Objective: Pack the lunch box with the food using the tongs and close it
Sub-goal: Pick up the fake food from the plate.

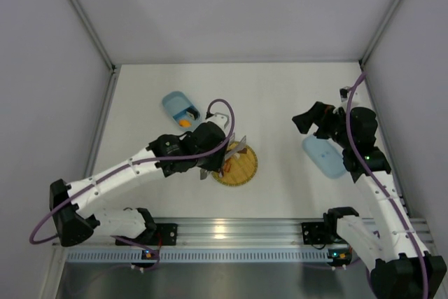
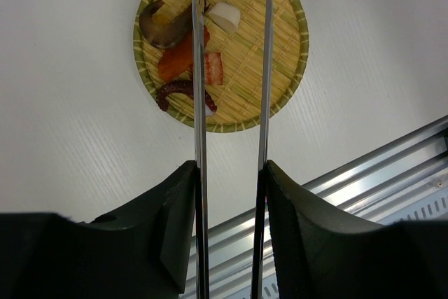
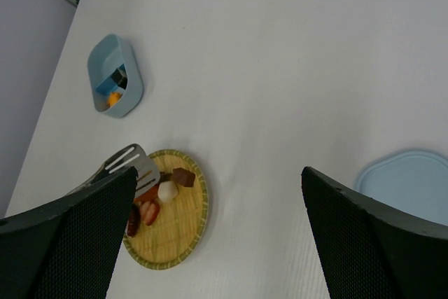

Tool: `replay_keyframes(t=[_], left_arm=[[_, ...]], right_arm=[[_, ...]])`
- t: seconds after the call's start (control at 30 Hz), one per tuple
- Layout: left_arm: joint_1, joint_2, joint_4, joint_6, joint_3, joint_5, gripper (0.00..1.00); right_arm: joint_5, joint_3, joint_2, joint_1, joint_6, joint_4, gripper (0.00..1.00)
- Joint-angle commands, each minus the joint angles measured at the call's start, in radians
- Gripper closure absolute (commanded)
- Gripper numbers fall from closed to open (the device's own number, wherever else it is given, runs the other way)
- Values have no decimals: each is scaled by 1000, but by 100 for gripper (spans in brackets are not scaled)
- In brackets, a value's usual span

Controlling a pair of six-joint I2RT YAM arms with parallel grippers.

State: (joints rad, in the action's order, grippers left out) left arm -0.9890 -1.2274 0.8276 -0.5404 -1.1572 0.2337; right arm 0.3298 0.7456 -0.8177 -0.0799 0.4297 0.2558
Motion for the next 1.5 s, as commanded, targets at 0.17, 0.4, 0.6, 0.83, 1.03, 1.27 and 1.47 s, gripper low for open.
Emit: replay_keyframes(t=[0.17, 0.4, 0.6, 0.83, 1.03, 1.27, 1.47], left_arm=[[-59, -15, 16, -64, 11, 44, 53], [-76, -9, 28, -85, 22, 50, 53], [-88, -1, 47, -93, 37, 58, 53], [-89, -6, 44, -98, 50, 59, 53], [-89, -17, 27, -90, 60, 52, 53], [-89, -43, 1, -81, 68, 41, 53], [-89, -50, -10, -79, 71, 46, 53]], right_arm=[[-11, -6, 20, 15, -17, -33, 0], [-11, -8, 22, 15, -16, -35, 1], [-8, -8, 22, 15, -16, -35, 1], [-9, -8, 25, 17, -16, -30, 1], [-9, -6, 26, 15, -17, -24, 0], [-9, -12, 31, 15, -19, -26, 1], [-12, -14, 34, 15, -23, -24, 1]])
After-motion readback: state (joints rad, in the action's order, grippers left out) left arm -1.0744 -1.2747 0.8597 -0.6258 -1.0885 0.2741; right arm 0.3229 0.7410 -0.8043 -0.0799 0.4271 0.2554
